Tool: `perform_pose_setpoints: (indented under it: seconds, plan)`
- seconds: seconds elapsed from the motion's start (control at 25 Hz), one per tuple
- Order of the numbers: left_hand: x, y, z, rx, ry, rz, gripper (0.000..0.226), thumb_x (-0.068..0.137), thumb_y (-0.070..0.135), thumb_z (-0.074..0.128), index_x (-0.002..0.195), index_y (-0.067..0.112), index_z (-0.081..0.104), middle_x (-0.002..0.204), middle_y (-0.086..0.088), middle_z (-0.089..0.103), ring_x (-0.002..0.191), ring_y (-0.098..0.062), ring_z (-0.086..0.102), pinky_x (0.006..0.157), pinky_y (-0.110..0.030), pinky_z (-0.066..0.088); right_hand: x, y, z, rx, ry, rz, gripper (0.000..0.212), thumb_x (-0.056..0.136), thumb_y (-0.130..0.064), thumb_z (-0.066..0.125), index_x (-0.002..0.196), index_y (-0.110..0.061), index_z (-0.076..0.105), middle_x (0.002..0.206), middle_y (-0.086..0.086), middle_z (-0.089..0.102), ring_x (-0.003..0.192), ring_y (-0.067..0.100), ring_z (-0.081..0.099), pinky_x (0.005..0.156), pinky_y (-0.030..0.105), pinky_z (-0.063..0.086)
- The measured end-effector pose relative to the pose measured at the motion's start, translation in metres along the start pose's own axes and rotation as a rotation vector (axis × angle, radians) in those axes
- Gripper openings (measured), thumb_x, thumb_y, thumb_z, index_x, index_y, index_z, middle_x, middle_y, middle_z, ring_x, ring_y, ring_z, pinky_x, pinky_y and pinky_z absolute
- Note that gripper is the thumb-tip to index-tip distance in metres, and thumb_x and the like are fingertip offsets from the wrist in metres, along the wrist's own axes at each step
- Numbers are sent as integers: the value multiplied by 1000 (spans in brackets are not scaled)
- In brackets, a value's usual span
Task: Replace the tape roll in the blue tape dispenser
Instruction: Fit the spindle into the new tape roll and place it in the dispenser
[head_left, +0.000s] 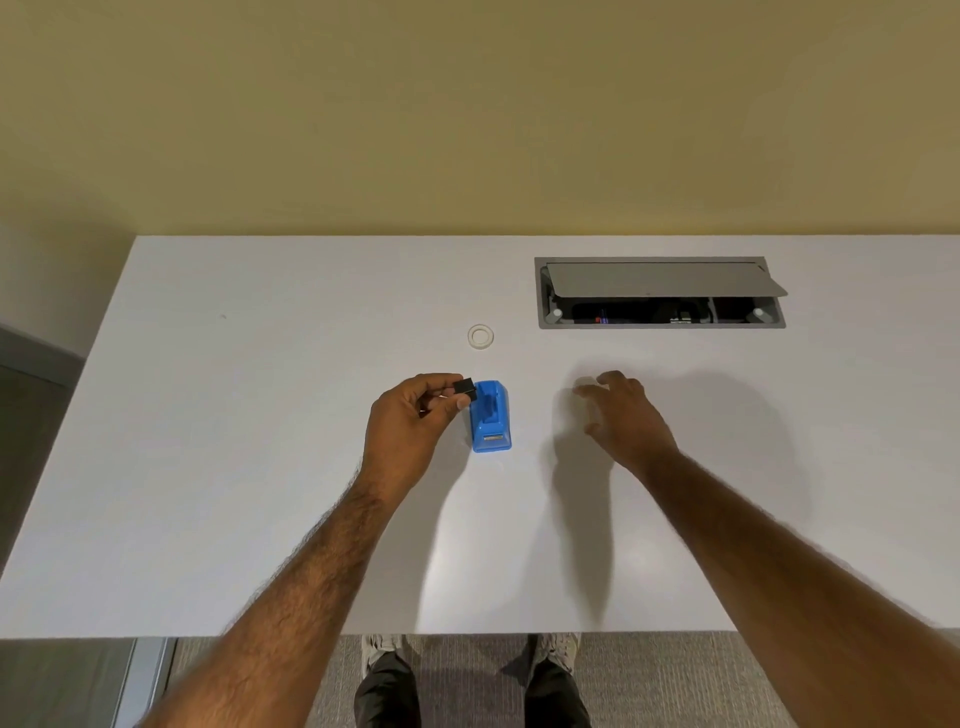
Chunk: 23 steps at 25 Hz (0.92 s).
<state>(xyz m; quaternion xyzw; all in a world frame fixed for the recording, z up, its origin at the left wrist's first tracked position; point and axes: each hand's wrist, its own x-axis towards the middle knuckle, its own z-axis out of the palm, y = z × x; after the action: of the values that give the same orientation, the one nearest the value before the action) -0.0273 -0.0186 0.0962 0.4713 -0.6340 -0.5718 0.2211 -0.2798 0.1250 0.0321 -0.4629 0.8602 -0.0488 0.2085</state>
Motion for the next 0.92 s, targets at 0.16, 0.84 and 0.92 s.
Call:
perform_pose_setpoints:
  seconds: [0.16, 0.84, 0.92]
  plan:
    - [-1, 1, -1, 7, -9, 10, 20, 84, 21, 77, 101, 30, 77, 89, 10, 77, 86, -22, 73, 84, -35, 57, 4, 0, 3, -8, -21, 0, 49, 79, -1, 58, 122, -25, 58, 126, 5, 47, 114, 27, 46, 82, 41, 55]
    - [4, 23, -2, 33, -21, 99, 21, 83, 20, 78, 101, 32, 76, 89, 17, 77, 83, -4, 70, 79, -19, 53, -27, -110, -64, 1030, -29, -171, 43, 83, -19, 72, 123, -30, 63, 121, -7, 68, 102, 13, 69, 88, 35, 58]
    - [3, 28, -3, 25, -20, 108, 22, 83, 18, 79, 98, 33, 75, 84, 17, 75, 79, -3, 69, 77, -17, 53, -31, -119, -70, 1111, -52, -199, 44, 83, -16, 73, 124, -28, 62, 123, -4, 68, 104, 15, 69, 90, 39, 58]
